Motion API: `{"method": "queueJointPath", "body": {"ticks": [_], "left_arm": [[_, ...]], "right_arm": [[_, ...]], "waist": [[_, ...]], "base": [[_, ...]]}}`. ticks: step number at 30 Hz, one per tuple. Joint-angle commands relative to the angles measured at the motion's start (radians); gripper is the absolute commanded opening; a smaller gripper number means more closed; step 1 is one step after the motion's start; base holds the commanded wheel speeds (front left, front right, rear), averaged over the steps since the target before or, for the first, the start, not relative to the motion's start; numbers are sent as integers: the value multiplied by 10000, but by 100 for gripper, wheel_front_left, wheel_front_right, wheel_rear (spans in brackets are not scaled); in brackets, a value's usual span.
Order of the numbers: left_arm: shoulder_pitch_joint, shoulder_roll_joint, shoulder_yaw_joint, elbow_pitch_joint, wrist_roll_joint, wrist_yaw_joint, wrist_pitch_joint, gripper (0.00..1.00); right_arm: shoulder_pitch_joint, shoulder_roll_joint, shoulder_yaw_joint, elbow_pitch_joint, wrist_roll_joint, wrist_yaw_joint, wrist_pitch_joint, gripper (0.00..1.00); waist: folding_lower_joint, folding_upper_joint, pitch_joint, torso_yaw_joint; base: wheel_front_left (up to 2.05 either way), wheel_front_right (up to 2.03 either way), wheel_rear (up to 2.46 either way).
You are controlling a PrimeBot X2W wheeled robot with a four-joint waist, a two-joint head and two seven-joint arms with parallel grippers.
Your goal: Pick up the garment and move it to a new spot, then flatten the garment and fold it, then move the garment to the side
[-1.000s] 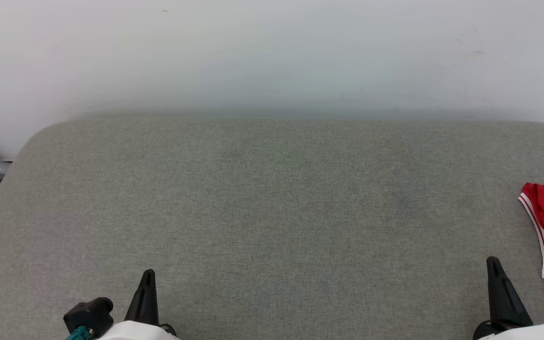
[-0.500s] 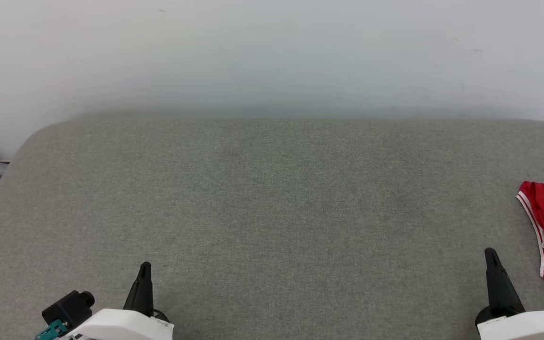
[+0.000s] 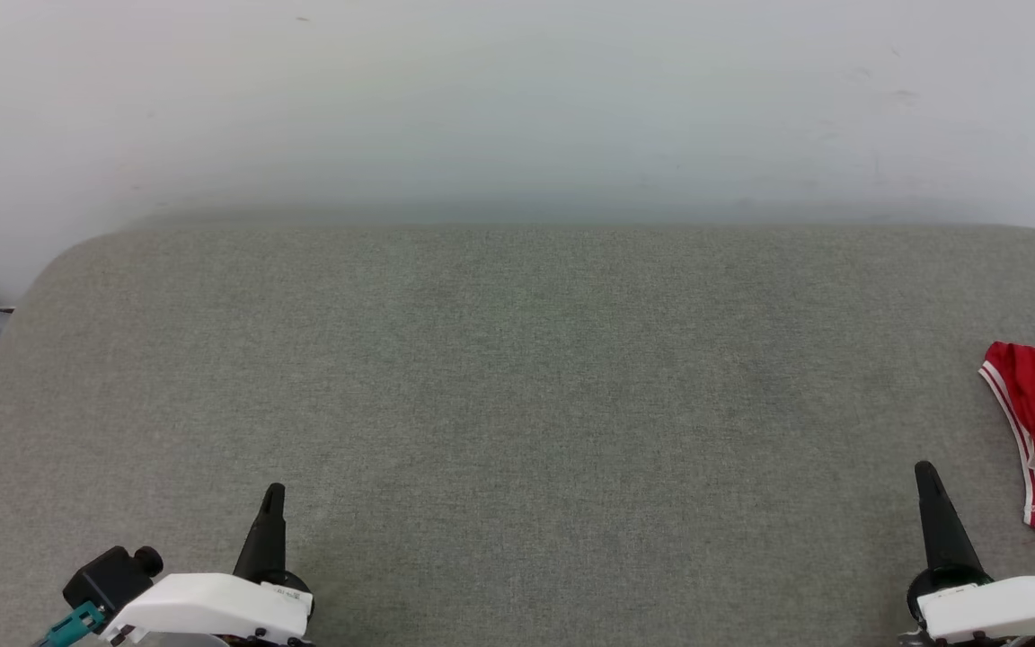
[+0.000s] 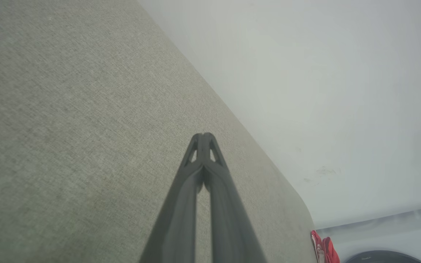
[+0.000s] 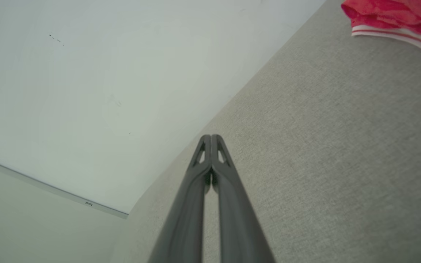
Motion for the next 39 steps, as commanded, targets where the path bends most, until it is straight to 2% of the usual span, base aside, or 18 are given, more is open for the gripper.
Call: {"method": "queueJointPath", "body": {"ticks": [1,26,39], "left_arm": [[-236,14,53,-59,-316,-72,63,0],[-647,-7,413,140,-3256,-412,795,0],[-803,-15,566,218,-4445,-554,1094,0]], "right_arm": [[-300,6,-4,-51,304,-2,76,0],[-844,55,-18,372,3108,-2,812,0],[-1054,78,-24,550,4245,-3,1102,0]], "waist": [[-1,-1,2,-5],[-1,-1,38,-99],[-1,-1,55,-144]], "base": [[0,0,0],[0,0,0],[0,0,0]]}}
